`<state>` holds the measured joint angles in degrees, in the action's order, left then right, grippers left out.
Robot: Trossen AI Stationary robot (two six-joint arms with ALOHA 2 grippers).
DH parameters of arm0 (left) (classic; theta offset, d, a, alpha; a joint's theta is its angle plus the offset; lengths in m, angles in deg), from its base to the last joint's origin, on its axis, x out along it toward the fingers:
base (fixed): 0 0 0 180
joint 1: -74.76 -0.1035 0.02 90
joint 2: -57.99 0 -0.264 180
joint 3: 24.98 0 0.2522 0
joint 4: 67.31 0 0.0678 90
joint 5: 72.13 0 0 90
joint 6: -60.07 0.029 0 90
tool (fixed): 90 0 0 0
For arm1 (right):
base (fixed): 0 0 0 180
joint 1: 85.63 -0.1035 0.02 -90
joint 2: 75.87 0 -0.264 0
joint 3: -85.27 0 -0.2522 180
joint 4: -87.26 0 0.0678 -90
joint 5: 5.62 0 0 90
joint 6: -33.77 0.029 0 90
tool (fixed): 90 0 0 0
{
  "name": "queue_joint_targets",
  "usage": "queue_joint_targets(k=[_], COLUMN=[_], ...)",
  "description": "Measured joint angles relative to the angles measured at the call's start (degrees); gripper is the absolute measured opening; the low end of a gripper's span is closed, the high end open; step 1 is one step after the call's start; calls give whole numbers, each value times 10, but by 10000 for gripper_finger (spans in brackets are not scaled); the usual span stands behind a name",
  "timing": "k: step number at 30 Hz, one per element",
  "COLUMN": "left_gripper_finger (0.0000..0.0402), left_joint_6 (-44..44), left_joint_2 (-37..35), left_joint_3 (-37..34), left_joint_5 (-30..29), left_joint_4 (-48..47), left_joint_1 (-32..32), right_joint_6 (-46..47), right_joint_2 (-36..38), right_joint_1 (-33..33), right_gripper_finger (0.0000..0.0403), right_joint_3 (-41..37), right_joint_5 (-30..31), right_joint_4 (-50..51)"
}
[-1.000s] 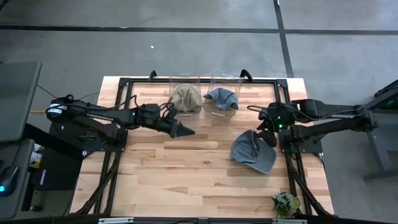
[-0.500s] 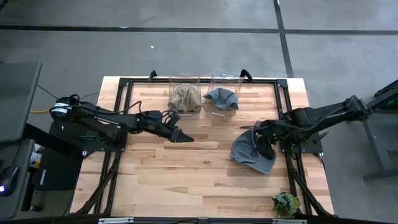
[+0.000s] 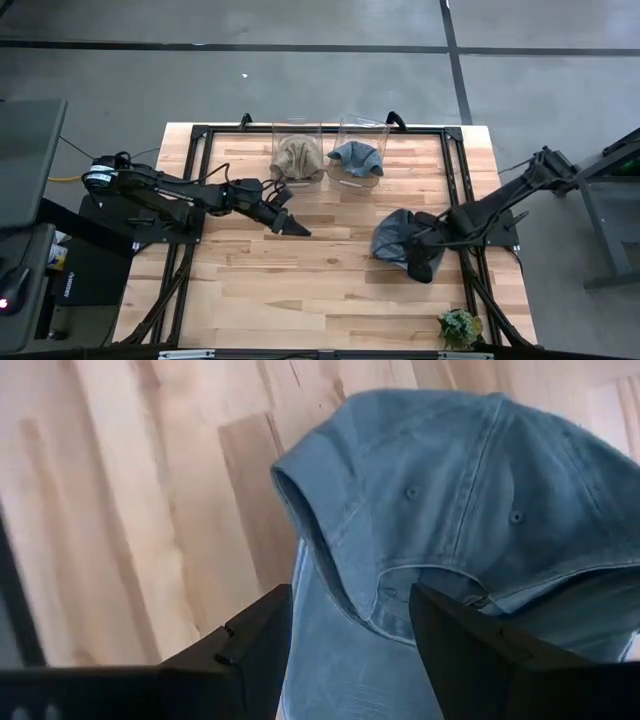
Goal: Pick & Place hat
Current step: Put the blue cap into the right transparent bin
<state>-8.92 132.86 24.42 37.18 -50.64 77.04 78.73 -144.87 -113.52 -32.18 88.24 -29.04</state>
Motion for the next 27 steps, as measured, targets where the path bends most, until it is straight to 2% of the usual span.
queue_joint_targets(k=[5,10,17,21,27], left_gripper_finger=[0,0,0,0,0], left_joint_6=[-3,-4,-8,-10,-18], left_joint_2=[0,0,0,0,0], left_joint_3=[0,0,0,0,0], left_joint_5=[11,24,39,40,42], left_joint_4=[0,-1,-1,-1,-1], left_joint_1=[0,0,0,0,0], right_joint_6=[-1,20,36,41,36], right_joint_2=[-41,-77,-115,-127,-128], right_joint_1=[-7,-7,-3,-4,2], right_gripper_finger=[201,230,278,284,285], right_joint_3=[0,0,0,0,0], right_joint_5=[-29,-58,-48,-35,18], right_joint_4=[-29,-54,-57,-61,-56])
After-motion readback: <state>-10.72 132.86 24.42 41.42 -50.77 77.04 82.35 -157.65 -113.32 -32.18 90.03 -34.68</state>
